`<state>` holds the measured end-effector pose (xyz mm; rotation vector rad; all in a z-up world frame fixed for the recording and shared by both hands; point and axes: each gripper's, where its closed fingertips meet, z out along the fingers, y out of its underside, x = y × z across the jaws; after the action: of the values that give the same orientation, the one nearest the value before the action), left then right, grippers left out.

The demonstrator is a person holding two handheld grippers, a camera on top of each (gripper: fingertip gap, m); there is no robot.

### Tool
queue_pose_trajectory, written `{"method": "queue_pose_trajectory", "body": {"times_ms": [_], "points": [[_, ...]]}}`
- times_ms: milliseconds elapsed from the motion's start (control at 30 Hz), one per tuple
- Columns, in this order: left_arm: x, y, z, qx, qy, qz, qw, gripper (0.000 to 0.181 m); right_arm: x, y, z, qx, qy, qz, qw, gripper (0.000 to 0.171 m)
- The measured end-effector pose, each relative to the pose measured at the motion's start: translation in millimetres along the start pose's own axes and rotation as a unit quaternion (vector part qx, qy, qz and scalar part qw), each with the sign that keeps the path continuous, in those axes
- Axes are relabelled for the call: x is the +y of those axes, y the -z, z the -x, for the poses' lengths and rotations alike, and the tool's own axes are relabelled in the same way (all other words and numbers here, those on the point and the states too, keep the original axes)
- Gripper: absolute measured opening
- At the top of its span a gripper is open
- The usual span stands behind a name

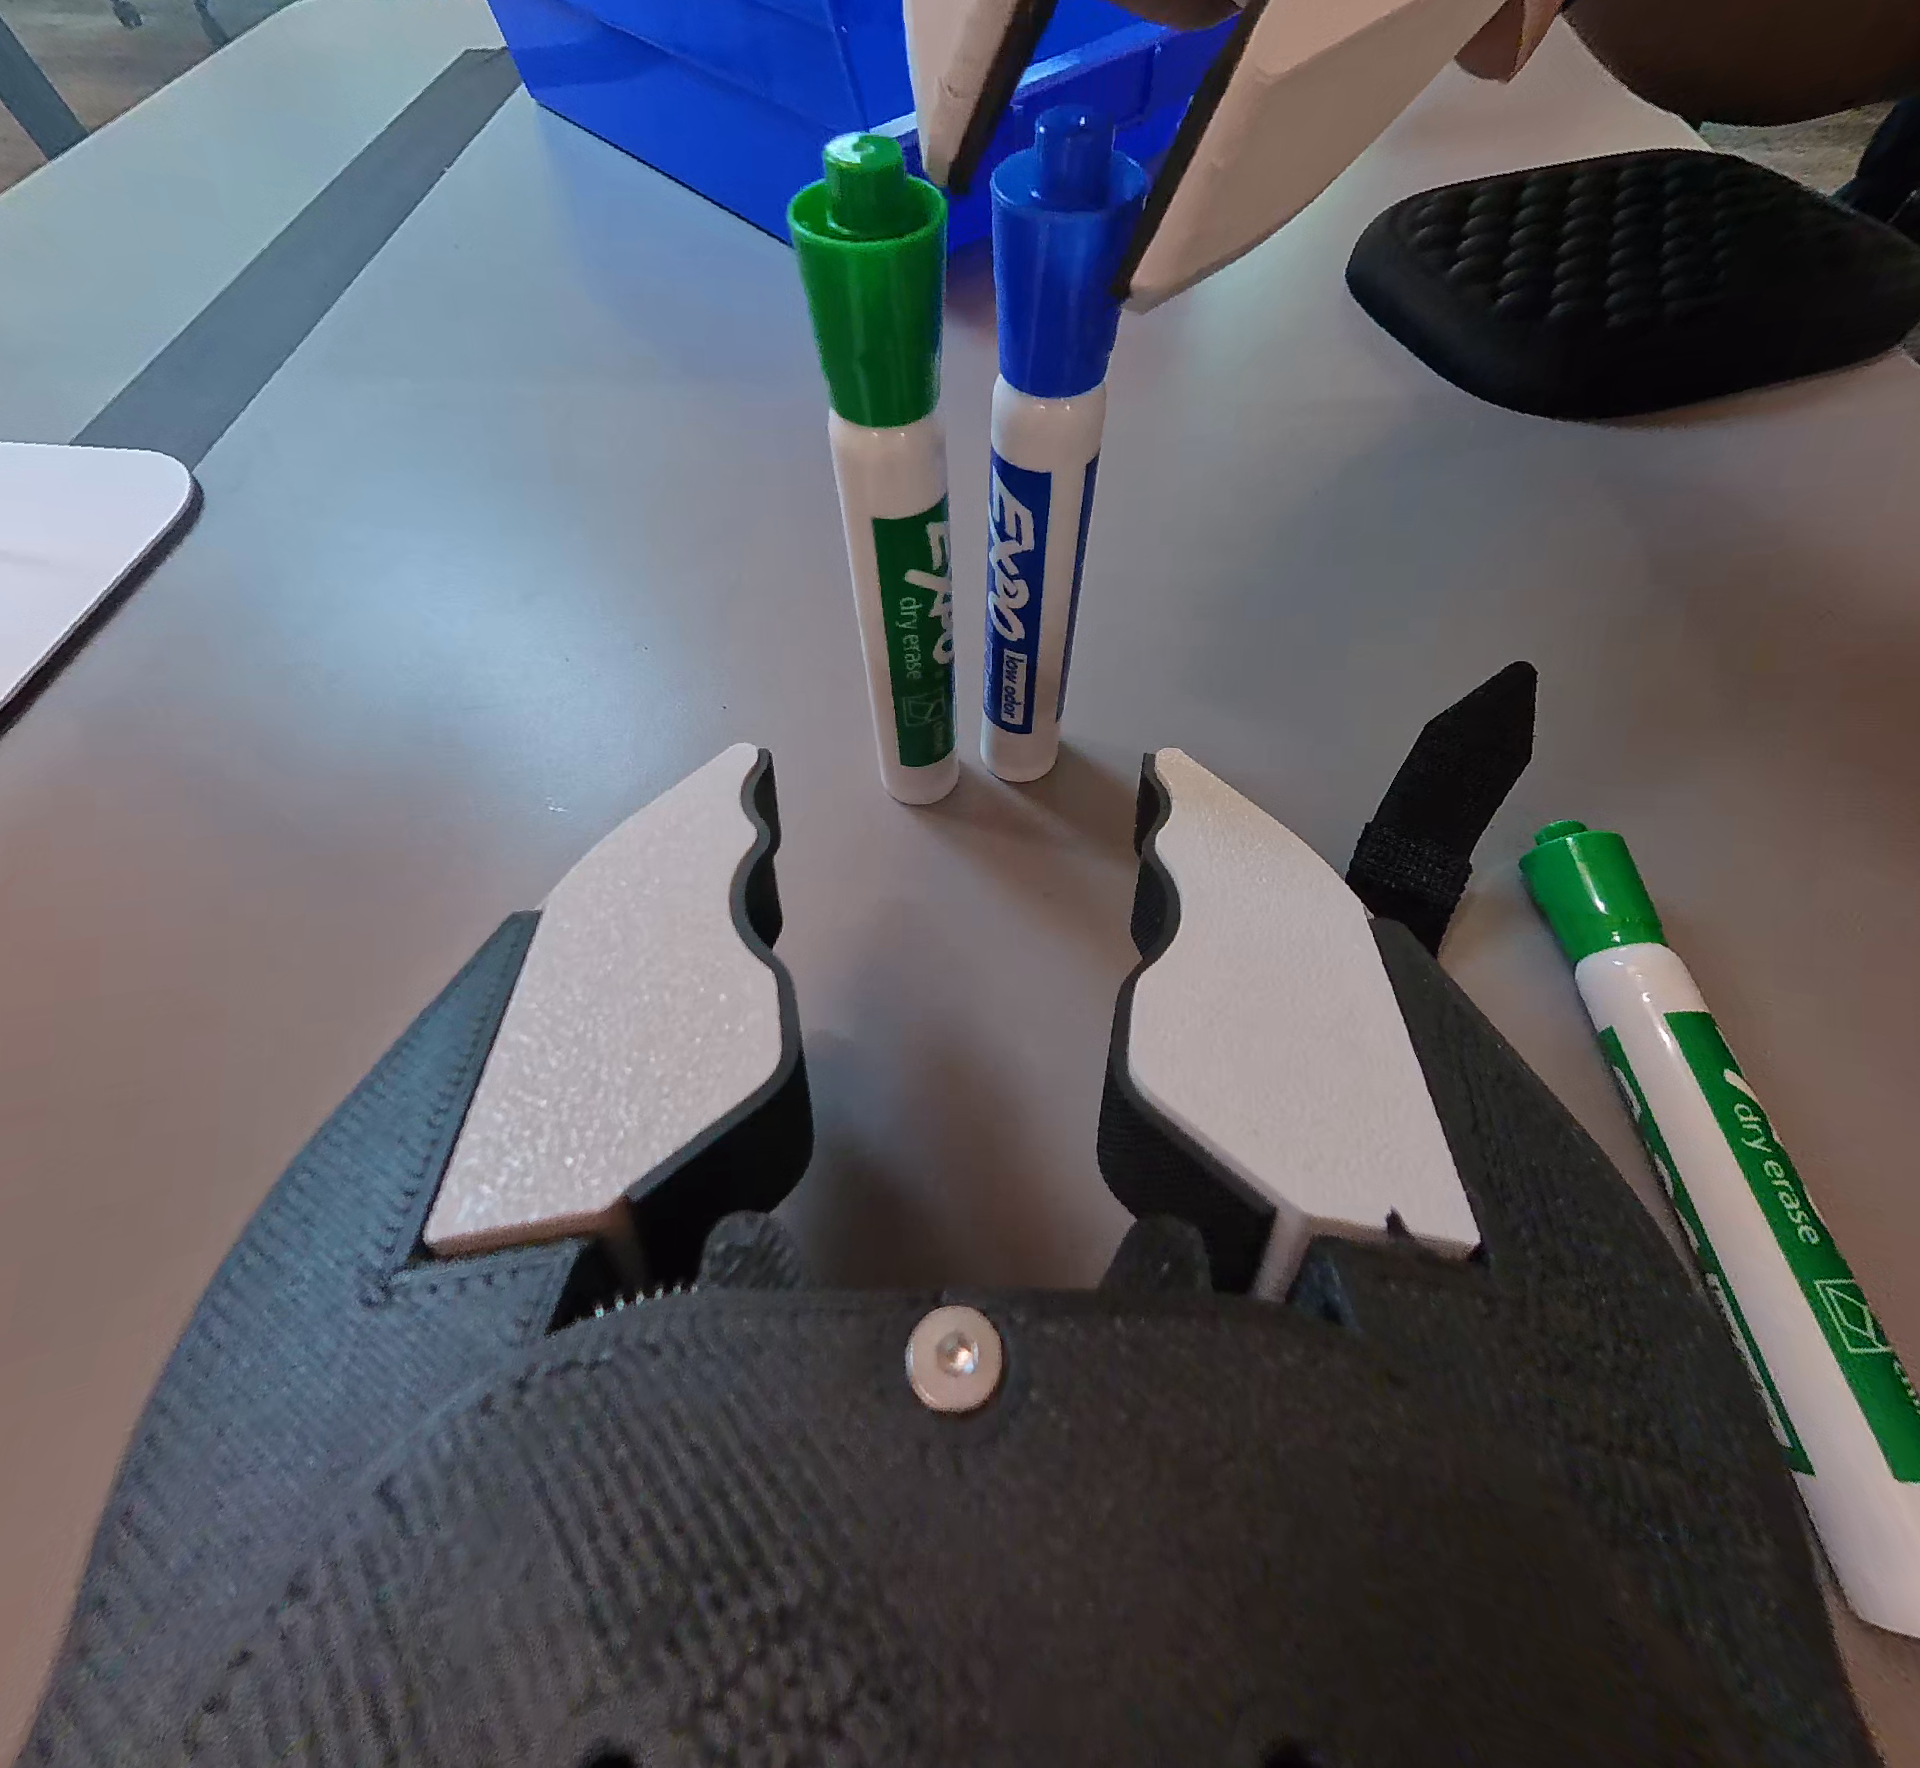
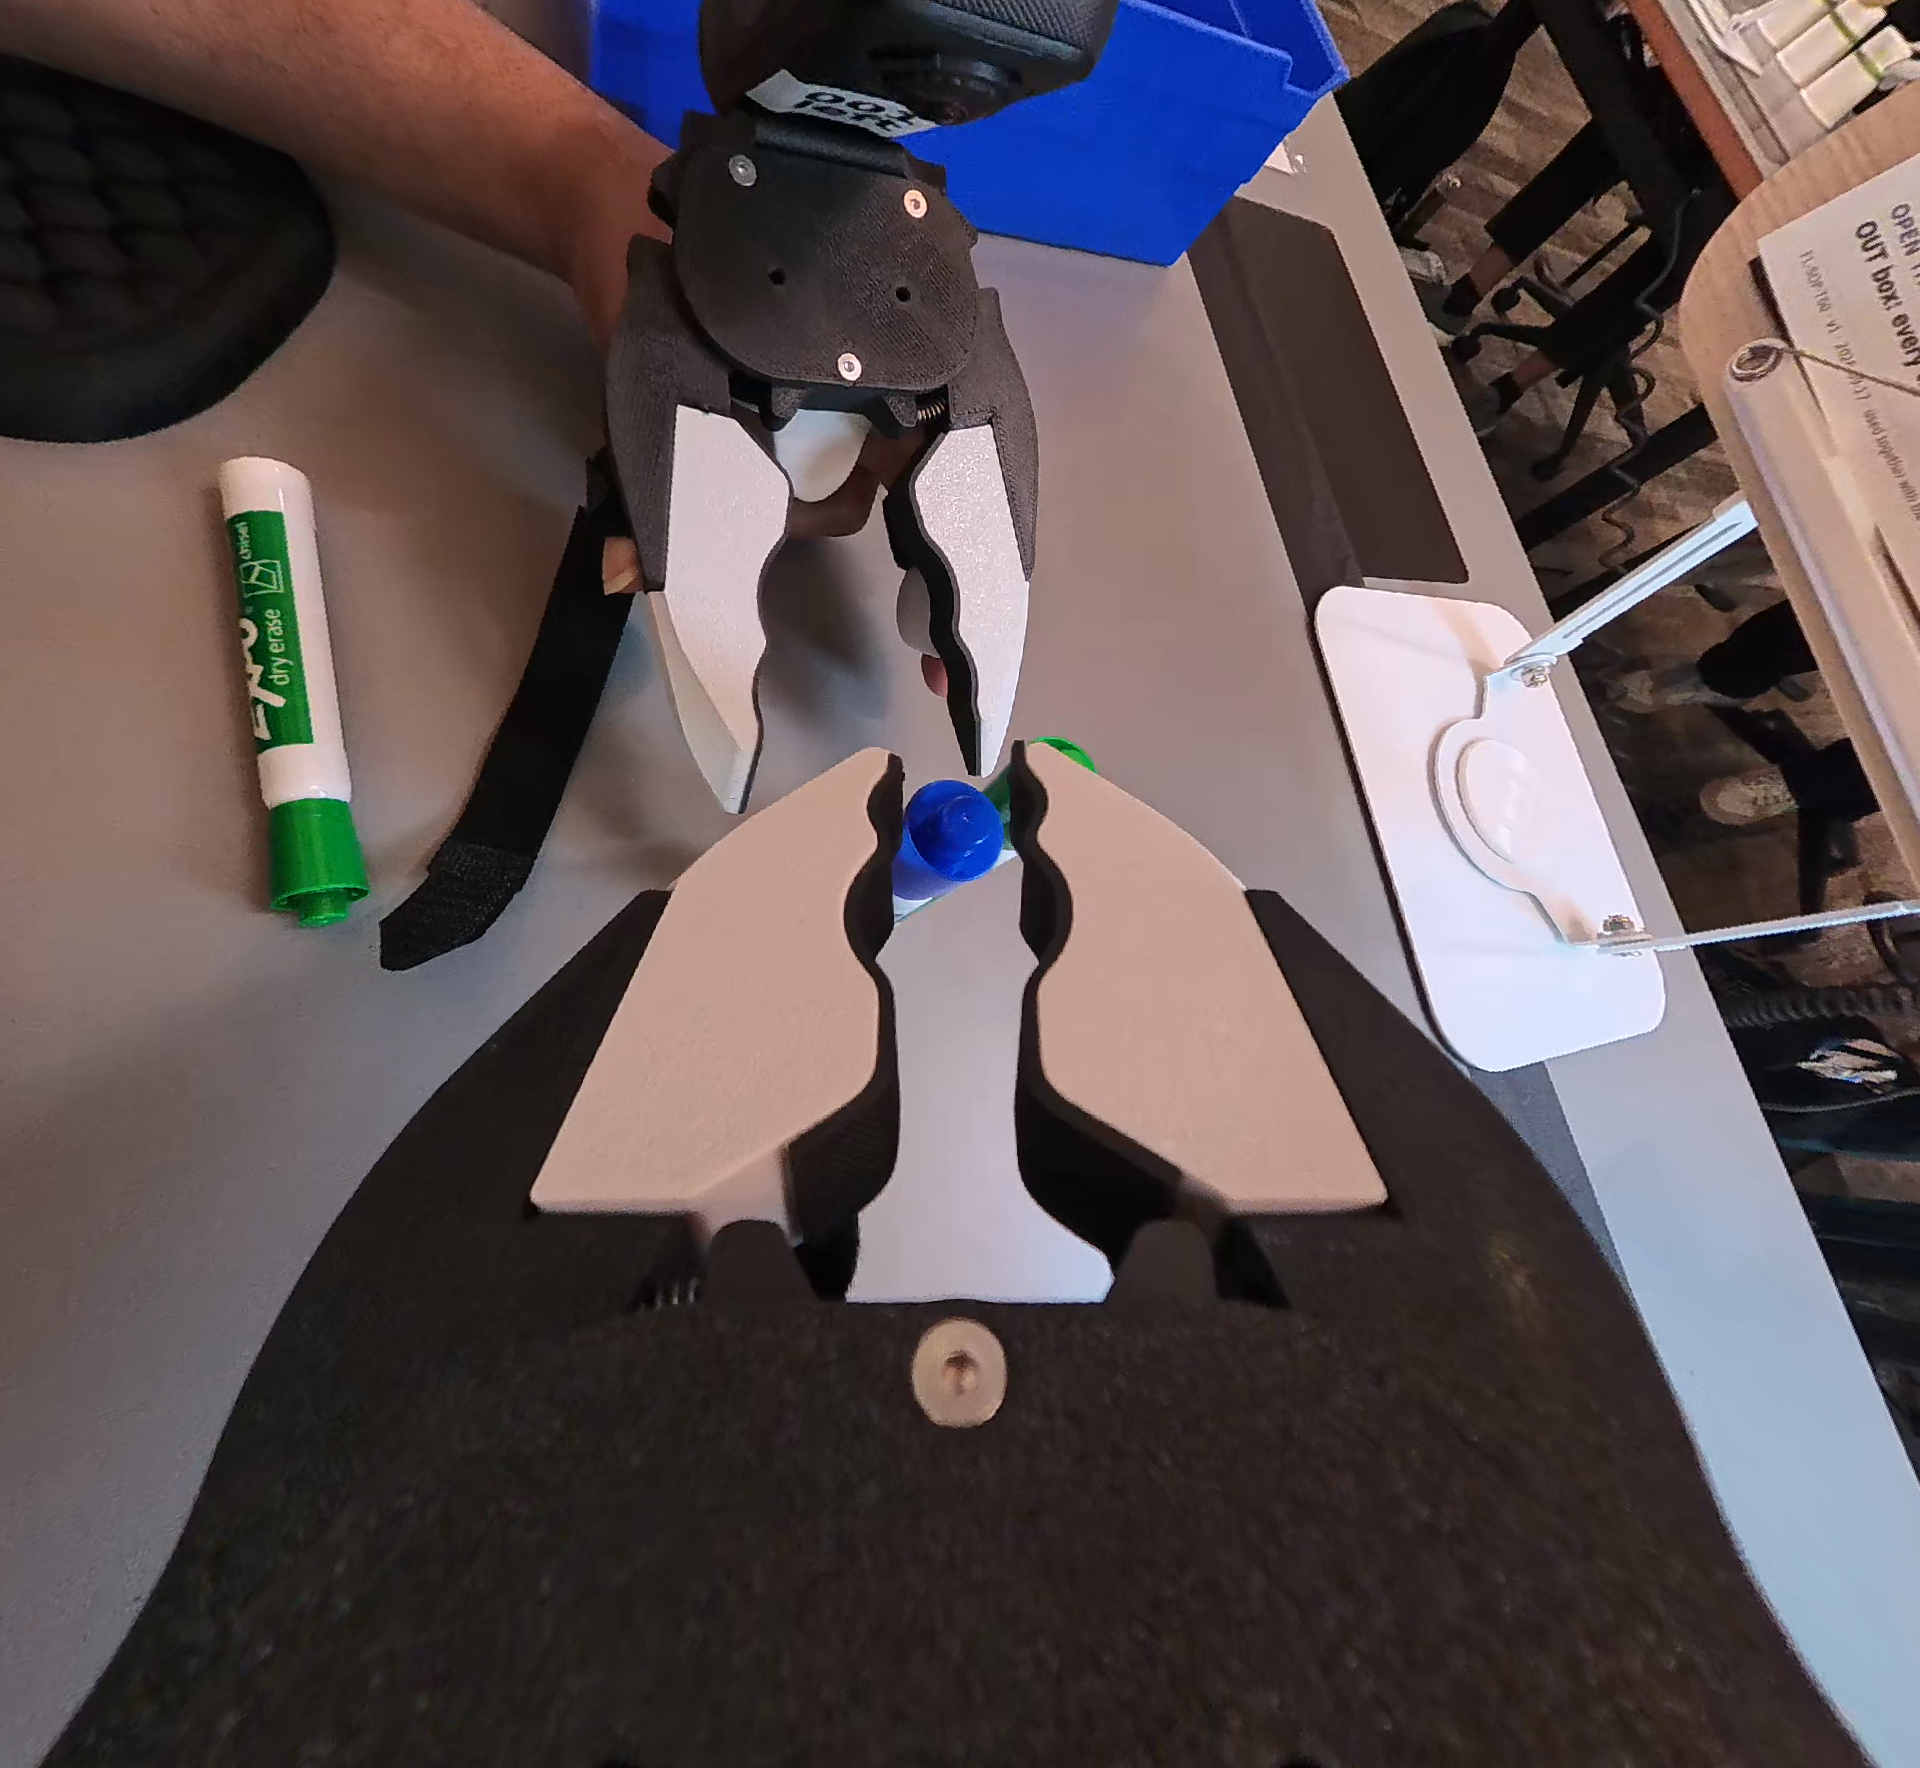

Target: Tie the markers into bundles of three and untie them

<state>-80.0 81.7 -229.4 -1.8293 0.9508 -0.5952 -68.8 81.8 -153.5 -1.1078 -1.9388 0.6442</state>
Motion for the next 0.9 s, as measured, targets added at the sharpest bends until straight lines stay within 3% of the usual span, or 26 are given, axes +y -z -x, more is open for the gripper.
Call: {"method": "queue_pose_trajectory", "body": {"times_ms": [300, 533, 900], "points": [[1, 0, 0, -0.002, 0.001, 0.002, 1.000, 0.066, 7, 20, -4, 0.014, -0.081, -0.036, 0.996, 0.032], [0, -1, 3, -0.009, 0.001, 0.000, 1.000, 0.066, 40, -8, 11, 0.018, -0.185, -0.066, 0.980, 0.033], [-8, -4, 7, -0.041, 0.005, -0.007, 0.999, 0.068, 42, -18, 12, 0.041, -0.196, -0.087, 0.976, 0.018]]}}
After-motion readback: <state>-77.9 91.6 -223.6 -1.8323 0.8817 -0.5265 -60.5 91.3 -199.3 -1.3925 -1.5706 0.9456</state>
